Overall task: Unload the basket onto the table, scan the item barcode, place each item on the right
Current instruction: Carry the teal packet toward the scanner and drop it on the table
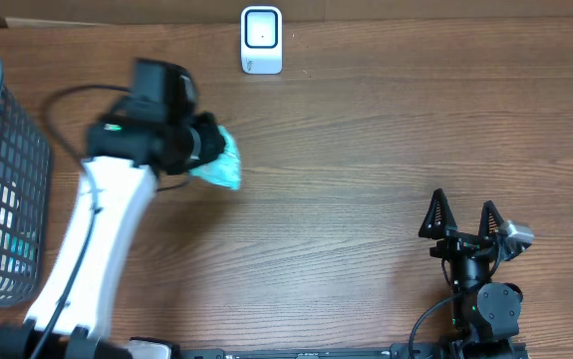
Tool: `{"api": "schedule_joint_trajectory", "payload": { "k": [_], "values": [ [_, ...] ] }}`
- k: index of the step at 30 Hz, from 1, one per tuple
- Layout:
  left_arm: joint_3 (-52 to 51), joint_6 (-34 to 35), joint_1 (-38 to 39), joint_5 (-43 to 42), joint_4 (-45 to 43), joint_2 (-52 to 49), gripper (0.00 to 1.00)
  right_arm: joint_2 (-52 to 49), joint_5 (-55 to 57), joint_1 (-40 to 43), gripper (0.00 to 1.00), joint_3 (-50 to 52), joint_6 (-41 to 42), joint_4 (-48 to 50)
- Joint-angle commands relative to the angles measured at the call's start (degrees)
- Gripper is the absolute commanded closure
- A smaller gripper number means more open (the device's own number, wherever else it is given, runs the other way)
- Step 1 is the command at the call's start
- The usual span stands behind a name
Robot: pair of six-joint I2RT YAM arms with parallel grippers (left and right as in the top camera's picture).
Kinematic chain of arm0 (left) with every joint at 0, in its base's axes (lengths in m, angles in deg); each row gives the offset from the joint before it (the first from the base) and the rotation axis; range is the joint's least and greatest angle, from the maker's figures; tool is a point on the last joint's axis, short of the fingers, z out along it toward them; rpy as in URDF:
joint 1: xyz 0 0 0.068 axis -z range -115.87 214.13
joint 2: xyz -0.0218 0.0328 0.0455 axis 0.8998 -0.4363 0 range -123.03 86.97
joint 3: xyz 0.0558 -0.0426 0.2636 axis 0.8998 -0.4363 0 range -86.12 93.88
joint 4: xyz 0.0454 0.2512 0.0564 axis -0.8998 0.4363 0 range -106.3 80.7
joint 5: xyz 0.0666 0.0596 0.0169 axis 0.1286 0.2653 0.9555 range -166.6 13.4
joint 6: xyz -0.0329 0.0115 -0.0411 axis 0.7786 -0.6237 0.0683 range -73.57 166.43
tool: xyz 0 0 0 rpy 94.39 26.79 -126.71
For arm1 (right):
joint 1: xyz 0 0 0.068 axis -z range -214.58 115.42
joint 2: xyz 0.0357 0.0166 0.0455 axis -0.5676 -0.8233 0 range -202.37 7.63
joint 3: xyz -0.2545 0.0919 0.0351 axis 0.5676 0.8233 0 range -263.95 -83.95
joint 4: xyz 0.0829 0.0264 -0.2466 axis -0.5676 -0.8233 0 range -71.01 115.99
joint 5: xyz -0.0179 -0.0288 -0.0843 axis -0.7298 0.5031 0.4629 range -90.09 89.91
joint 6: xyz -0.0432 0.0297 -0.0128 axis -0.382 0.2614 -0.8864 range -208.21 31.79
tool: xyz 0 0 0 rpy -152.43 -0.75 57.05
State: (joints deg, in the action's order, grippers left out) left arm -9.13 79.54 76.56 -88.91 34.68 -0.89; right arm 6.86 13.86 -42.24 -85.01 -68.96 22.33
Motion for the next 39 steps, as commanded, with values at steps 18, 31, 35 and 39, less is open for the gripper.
{"api": "schedule_joint_trajectory", "payload": {
  "k": [18, 31, 35, 39],
  "values": [
    [-7.8, 16.1, 17.7, -6.1, -34.1, -23.4, 0.68, 0.6, 0.8, -0.4, 0.0, 0.6, -0.4, 0.3],
    [4.1, 5.7, 13.0, -12.9, -22.5, -19.8, 0.16, 0.6, 0.8, -0.4, 0.0, 0.6, -0.4, 0.3],
    [17.7, -1.6, 9.5, -9.3, -4.7, -17.0, 0.14, 0.6, 0.8, -0.4, 0.0, 0.6, -0.4, 0.3],
    [33.5, -7.6, 4.7, -5.6, 13.7, -15.9, 0.01, 0.6, 0.8, -0.4, 0.0, 0.6, -0.4, 0.3]
  ]
}}
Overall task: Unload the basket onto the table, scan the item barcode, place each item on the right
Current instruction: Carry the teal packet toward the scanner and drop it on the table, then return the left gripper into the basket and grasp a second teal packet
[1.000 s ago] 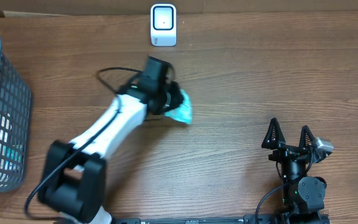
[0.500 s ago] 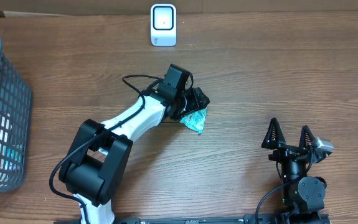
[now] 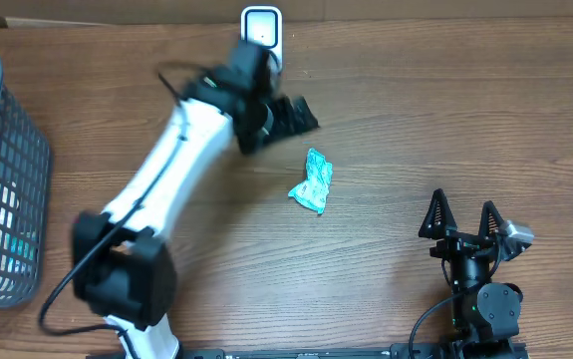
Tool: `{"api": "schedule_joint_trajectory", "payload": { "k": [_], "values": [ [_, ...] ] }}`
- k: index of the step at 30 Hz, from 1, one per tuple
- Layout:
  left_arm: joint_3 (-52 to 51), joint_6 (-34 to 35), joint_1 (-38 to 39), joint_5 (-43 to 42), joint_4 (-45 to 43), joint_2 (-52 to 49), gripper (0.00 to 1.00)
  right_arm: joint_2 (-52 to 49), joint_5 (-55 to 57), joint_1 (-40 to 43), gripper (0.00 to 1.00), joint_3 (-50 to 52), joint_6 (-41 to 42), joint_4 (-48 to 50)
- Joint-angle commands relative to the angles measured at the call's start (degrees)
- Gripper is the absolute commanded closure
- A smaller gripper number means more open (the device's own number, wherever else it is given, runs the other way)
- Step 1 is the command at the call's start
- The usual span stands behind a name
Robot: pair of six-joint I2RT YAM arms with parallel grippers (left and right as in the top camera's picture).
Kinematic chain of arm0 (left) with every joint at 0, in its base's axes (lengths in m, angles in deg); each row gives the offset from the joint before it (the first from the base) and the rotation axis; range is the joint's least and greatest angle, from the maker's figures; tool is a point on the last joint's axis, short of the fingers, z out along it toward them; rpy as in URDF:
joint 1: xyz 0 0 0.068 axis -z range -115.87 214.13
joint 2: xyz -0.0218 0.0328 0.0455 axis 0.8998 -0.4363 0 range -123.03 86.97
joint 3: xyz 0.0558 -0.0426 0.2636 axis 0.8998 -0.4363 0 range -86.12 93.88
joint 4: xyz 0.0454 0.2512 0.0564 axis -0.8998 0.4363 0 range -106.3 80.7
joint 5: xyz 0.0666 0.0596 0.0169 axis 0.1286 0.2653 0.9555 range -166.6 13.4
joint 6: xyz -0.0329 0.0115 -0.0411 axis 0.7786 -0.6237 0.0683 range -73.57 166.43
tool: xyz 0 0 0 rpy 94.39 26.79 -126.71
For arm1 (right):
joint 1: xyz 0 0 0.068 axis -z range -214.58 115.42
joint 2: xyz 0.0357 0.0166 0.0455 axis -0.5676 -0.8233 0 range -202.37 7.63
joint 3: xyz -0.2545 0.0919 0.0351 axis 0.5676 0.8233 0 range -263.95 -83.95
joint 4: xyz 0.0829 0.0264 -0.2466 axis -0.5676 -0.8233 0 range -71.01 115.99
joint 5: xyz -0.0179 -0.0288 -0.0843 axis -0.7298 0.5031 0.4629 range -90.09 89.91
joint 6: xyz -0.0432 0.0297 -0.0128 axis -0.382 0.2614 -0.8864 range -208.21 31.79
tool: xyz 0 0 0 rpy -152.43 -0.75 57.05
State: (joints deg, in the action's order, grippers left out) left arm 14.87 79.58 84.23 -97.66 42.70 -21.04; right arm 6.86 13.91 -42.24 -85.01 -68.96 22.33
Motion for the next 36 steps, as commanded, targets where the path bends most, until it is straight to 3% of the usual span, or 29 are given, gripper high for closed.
{"api": "schedule_joint_trajectory", "payload": {
  "k": [1, 6, 7, 13, 20, 28, 36],
  "values": [
    [13.1, -8.3, -4.4, 3.7, 9.7, 4.4, 0.0, 0.6, 0.8, -0.4, 0.0, 0.6, -0.4, 0.3],
    [29.3, -10.1, -15.0, 4.2, 26.0, 4.7, 0.0, 0.6, 0.8, -0.4, 0.0, 0.6, -0.4, 0.3],
    [33.8, -10.1, -19.9, 5.4, 30.1, 4.7, 0.0, 0.6, 0.8, -0.4, 0.0, 0.6, -0.4, 0.3],
    [41.6, -11.5, -36.2, 6.6, 37.8, 4.7, 0.0, 0.6, 0.8, -0.4, 0.0, 0.6, -0.4, 0.3],
    [41.8, -13.1, -53.0, 1.9, 37.8, 4.8, 0.0, 0.6, 0.8, -0.4, 0.0, 0.6, -0.4, 0.3],
    [41.7, -13.0, -69.4, 2.2, 37.8, 4.8, 0.0, 0.6, 0.8, -0.4, 0.0, 0.6, -0.4, 0.3],
    [36.9, -14.3, -78.2, 4.0, 37.8, 4.3, 0.05, 0.6, 0.8, -0.4, 0.0, 0.6, -0.4, 0.3]
  ]
}}
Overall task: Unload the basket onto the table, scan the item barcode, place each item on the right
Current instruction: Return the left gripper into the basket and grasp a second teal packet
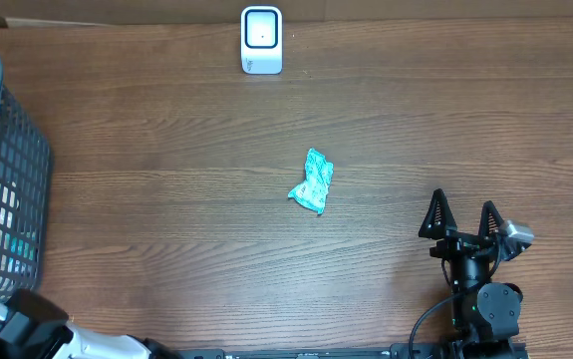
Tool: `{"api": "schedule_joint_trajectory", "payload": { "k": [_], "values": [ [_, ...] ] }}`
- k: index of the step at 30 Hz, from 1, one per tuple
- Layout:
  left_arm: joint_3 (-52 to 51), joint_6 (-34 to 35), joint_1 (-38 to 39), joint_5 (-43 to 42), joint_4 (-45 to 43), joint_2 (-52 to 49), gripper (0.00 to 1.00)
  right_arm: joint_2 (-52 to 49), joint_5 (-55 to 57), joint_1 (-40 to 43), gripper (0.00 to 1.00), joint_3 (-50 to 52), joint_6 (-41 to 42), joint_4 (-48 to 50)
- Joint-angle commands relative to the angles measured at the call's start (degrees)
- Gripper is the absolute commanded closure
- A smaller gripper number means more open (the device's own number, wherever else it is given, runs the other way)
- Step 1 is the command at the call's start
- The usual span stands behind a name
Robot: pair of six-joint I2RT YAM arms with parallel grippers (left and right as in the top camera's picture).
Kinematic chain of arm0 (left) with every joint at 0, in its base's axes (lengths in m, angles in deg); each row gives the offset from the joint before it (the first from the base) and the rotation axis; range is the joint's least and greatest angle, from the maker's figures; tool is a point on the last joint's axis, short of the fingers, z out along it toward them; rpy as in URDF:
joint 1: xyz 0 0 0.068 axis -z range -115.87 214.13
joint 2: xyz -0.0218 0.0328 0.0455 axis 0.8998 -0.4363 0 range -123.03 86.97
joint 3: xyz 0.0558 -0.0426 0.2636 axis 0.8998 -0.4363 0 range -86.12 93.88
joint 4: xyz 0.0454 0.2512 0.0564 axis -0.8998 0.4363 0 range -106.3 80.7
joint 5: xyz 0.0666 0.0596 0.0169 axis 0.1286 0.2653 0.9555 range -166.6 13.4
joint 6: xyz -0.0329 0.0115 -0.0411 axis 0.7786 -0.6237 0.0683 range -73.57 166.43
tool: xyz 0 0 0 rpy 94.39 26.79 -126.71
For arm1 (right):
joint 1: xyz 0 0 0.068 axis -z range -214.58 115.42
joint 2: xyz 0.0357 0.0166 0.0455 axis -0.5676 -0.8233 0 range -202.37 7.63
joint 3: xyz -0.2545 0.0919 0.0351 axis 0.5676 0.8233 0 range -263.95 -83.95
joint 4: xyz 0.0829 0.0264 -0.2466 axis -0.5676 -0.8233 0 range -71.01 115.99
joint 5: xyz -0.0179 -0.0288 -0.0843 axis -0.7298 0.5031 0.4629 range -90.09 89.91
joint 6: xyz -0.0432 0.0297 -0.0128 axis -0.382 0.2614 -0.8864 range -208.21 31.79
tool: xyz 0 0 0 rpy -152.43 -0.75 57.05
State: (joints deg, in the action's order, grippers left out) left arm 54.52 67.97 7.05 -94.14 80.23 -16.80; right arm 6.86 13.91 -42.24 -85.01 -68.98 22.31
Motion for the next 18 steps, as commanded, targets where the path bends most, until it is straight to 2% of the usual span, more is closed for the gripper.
{"api": "schedule_joint_trajectory", "payload": {
  "k": [1, 4, 12, 18],
  "values": [
    [-4.6, -3.2, -1.1, 1.5, 0.3, 0.0, 0.07, 0.6, 0.8, -0.4, 0.0, 0.6, -0.4, 0.3],
    [-11.0, -3.4, -1.1, 5.0, -0.7, 0.0, 0.09, 0.6, 0.8, -0.4, 0.0, 0.6, -0.4, 0.3],
    [-31.3, -6.6, -1.1, 3.9, -9.0, 0.0, 0.07, 0.6, 0.8, -0.4, 0.0, 0.6, -0.4, 0.3],
    [-40.6, -6.5, -1.4, 2.2, -13.9, 0.0, 0.1, 0.6, 0.8, -0.4, 0.0, 0.6, -0.4, 0.3]
  ]
}}
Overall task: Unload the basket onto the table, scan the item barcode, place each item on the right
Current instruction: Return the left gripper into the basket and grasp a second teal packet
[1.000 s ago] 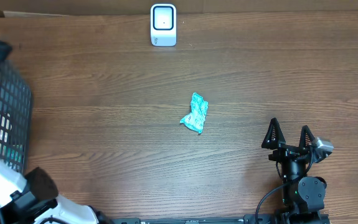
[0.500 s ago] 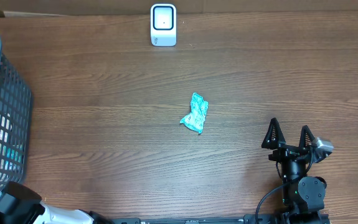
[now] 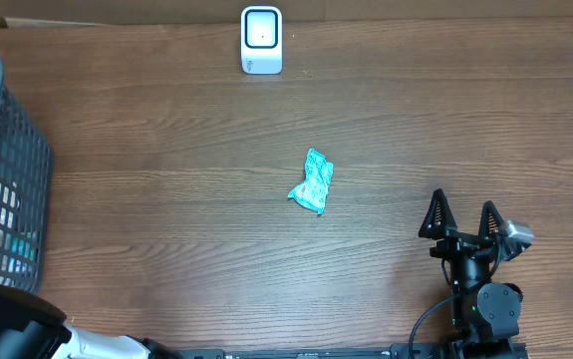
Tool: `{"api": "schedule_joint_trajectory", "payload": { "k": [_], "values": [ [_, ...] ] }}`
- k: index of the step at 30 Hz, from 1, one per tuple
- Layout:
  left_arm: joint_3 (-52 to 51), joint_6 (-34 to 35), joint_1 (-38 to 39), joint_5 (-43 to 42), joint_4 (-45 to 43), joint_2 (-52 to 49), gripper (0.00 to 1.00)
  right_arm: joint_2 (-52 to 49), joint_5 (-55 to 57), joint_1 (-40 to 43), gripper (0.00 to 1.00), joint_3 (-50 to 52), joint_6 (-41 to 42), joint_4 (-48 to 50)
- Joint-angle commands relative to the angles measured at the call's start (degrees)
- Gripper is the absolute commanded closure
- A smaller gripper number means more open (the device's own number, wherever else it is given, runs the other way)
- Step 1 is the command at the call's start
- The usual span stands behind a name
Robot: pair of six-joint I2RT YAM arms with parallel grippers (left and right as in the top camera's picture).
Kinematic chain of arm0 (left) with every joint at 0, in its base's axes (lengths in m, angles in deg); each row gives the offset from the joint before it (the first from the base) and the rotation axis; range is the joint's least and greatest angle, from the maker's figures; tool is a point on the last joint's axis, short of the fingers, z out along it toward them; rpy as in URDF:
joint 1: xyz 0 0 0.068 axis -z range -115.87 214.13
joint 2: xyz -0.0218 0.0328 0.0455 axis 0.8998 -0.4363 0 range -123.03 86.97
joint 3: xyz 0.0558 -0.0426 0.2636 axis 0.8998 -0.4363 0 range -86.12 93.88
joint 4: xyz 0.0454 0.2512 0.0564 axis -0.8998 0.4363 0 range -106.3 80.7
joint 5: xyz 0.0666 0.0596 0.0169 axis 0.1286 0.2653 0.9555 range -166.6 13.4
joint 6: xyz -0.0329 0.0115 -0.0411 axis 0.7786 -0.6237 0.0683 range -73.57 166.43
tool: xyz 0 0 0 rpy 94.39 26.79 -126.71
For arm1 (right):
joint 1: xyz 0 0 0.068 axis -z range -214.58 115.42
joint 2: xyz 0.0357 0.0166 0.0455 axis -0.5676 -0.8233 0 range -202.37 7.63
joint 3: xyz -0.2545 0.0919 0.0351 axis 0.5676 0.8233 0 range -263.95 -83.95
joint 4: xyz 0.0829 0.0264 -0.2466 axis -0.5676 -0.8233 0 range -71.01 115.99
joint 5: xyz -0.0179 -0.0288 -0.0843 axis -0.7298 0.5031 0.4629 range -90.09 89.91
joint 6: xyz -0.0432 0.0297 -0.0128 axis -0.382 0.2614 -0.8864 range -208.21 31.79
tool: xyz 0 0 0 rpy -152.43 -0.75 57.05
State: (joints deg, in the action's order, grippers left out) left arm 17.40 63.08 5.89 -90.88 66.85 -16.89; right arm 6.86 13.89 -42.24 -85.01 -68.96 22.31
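A crumpled teal packet lies on the wooden table near the middle, with nothing touching it. The white barcode scanner stands at the far edge, its window facing the table. My right gripper rests at the front right with its fingers spread open and nothing between them. Of my left arm only a dark and white part shows at the front left corner; its gripper is out of view.
A grey wire basket holding several items stands at the left edge. The right arm's base sits at the front right edge.
The left arm's visible part at the front left corner has shifted slightly. The packet, scanner and right gripper are where they were.
My left gripper first held the teal packet near the basket at the left. Then it was by the scanner, open, with the packet lying on the table's middle. After that the left arm was back at the front left corner, where it stays now.
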Motion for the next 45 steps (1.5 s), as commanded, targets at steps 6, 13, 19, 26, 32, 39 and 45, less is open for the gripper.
{"api": "schedule_joint_trajectory", "payload": {
  "k": [6, 13, 19, 26, 32, 39, 45],
  "values": [
    [-8.2, -2.1, -1.0, -2.1, -4.3, 0.1, 0.13, 0.6, 0.8, -0.4, 0.0, 0.6, -0.4, 0.3],
    [-12.1, -8.6, -1.0, -1.7, -8.2, 0.1, 0.16, 0.6, 0.8, -0.4, 0.0, 0.6, -0.4, 0.3],
    [-19.4, -13.3, -1.0, 4.3, -14.1, 0.1, 0.28, 0.6, 0.8, -0.4, 0.0, 0.6, -0.4, 0.3],
    [-26.4, -14.1, -1.0, 4.7, -21.9, 0.1, 0.28, 0.6, 0.8, -0.4, 0.0, 0.6, -0.4, 0.3],
    [-30.8, -14.1, -1.0, 4.9, -27.3, 0.1, 0.28, 0.6, 0.8, -0.4, 0.0, 0.6, -0.4, 0.3],
    [-34.2, -14.1, -1.0, 4.5, -31.4, 0.1, 0.43, 0.6, 0.8, -0.4, 0.0, 0.6, -0.4, 0.3],
    [-34.2, -13.6, -1.0, 4.2, -31.7, 0.1, 0.96, 0.6, 0.8, -0.4, 0.0, 0.6, -0.4, 0.3]
  ]
}}
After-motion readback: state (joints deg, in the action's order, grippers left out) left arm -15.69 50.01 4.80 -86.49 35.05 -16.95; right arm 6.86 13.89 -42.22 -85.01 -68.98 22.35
